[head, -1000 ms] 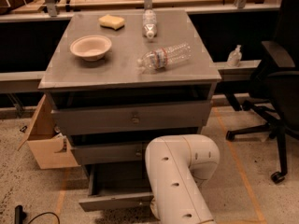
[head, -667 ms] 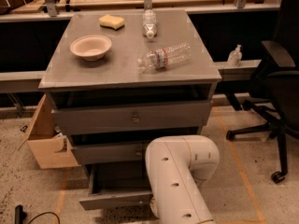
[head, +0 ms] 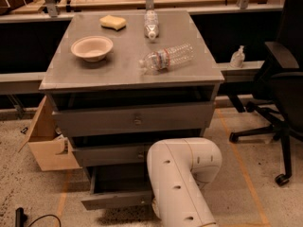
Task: Close bottom drawer
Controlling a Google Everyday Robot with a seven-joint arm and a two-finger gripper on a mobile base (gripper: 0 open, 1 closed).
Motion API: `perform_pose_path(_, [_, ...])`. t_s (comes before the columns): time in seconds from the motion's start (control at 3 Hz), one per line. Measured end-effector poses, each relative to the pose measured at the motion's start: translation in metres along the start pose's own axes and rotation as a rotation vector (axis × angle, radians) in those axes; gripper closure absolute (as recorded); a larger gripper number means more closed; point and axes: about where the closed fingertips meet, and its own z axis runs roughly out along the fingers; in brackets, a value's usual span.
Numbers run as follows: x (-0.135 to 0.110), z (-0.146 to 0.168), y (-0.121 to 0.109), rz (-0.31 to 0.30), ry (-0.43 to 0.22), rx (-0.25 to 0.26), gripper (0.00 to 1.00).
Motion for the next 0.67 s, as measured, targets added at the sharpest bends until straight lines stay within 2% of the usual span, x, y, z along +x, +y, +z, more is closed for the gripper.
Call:
perform_pose_path(0.33, [0.0,0.0,0.0,0.0,0.0,0.0,1.0])
perform_pose_path(0.67, [0.003,0.006,-0.015,-0.014,-0.005,0.038,1.0])
